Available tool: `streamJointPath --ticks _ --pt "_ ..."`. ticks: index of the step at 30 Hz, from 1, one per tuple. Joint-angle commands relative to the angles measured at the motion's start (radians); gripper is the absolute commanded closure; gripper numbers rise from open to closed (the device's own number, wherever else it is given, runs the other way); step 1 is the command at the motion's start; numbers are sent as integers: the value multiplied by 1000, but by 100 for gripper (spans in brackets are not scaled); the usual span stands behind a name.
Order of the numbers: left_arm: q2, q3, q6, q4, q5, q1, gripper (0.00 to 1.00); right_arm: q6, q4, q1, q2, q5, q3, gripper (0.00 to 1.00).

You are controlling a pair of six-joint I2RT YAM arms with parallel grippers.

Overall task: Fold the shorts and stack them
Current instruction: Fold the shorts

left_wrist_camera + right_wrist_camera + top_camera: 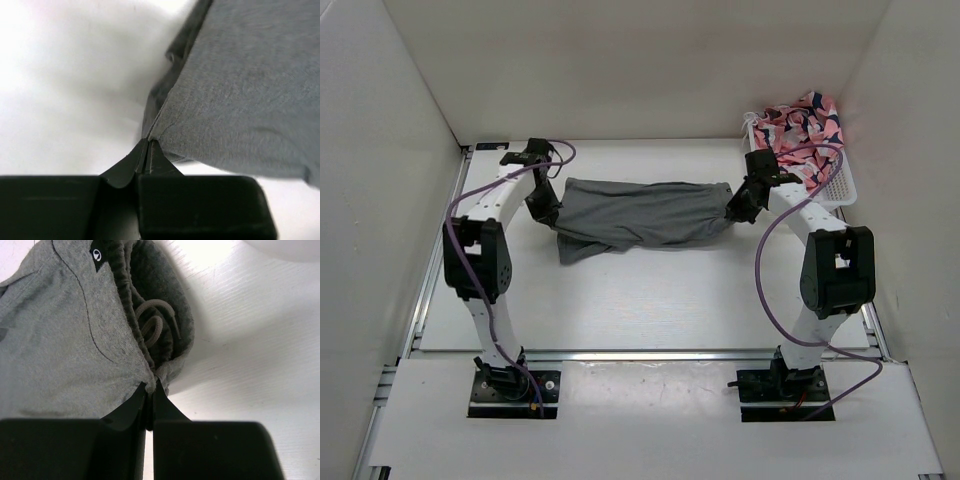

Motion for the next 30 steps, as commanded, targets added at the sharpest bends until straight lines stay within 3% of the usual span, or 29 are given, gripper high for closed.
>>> streamJointPath --ticks 1,6,9,10,11,12,13,16,18,21,24,25,26,28,29,30 --pt "-137 -68 -5 -12 39 -7 90 -4 -18 0 -46 36 2 100" --pt "-177 -246 -14 68 126 -50 89 -4 -27 0 -46 45 -7 100" --pt "-119 -290 -25 92 163 -50 47 -4 -27 0 -46 45 -16 93" --pt "-105 -310 -25 102 175 -50 16 -4 -27 0 -46 45 -16 79" --pt "-105 -320 -25 102 194 -50 1 -4 -27 0 -46 36 -16 72" --pt "-94 -332 -25 134 203 -50 0 -13 -27 0 -46 36 -16 65" --pt "-94 -352 -25 145 217 -50 0 -13 -27 0 -46 36 -16 54" --pt "-94 -361 -45 174 245 -59 0 -13 -18 0 -46 27 -25 38" --pt "-61 -361 -45 174 245 -70 0 -13 -18 0 -46 14 -25 35" --pt "-27 -352 -63 183 217 -79 15 -13 5 0 -26 4 -25 33" --pt "-7 -352 -73 183 168 -79 51 -4 15 0 1 -6 -34 42" --pt "-7 -341 -73 183 154 -79 77 -4 15 0 12 -6 -34 46" --pt "-7 -341 -73 183 142 -79 89 -4 15 0 12 -6 -45 59" --pt "-16 -341 -73 172 119 -70 89 -4 15 9 12 3 -65 74" --pt "-16 -341 -73 172 105 -70 89 -4 15 10 12 4 -65 90" --pt "-26 -341 -73 160 88 -70 89 -4 15 10 0 13 -82 96"
